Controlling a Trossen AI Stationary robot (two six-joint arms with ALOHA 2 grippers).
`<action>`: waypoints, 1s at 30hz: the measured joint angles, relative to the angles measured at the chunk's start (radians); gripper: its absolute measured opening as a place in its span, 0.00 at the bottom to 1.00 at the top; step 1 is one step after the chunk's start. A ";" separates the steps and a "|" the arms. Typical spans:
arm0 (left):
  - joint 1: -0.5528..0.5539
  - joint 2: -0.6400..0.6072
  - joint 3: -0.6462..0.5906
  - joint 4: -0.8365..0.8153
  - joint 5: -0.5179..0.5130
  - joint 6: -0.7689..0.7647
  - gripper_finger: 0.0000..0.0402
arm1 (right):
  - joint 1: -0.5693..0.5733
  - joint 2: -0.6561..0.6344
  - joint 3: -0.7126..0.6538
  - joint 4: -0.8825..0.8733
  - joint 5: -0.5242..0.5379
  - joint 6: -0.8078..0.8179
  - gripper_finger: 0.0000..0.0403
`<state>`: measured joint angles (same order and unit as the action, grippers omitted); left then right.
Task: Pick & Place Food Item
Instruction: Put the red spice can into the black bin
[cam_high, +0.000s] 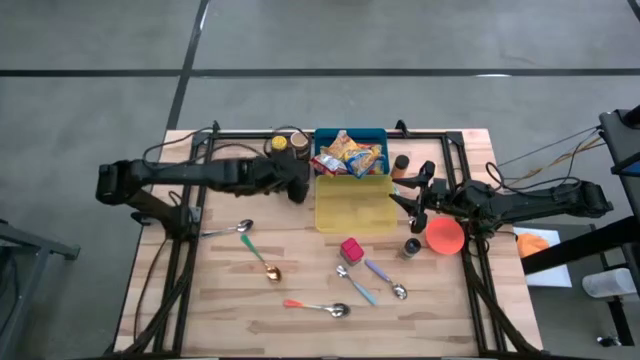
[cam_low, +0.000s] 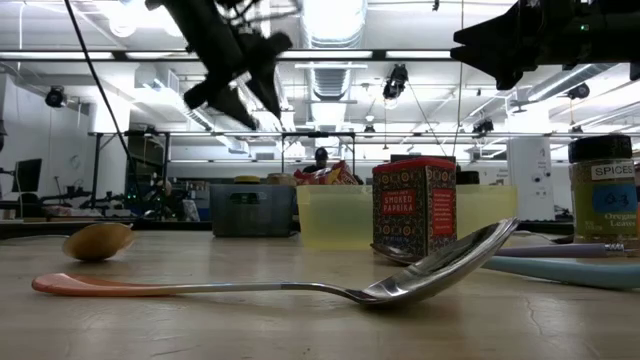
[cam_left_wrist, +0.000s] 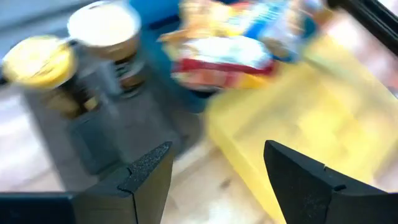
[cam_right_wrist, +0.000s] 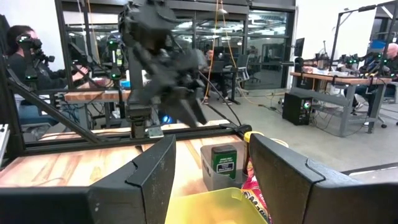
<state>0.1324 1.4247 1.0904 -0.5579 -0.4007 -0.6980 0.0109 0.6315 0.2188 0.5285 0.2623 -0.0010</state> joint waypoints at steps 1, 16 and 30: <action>-0.022 -0.002 0.000 0.012 0.001 0.050 0.64 | 0.000 0.000 0.000 0.000 0.000 0.000 0.50; -0.170 0.001 -0.035 0.293 0.467 0.924 0.64 | 0.000 0.000 0.000 0.000 0.000 0.000 0.50; -0.150 0.089 -0.118 0.602 0.827 1.331 0.64 | 0.000 -0.001 0.000 -0.006 0.000 0.000 0.50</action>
<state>-0.0177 1.5132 0.9722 0.0438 0.4263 0.6329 0.0105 0.6304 0.2188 0.5222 0.2623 -0.0010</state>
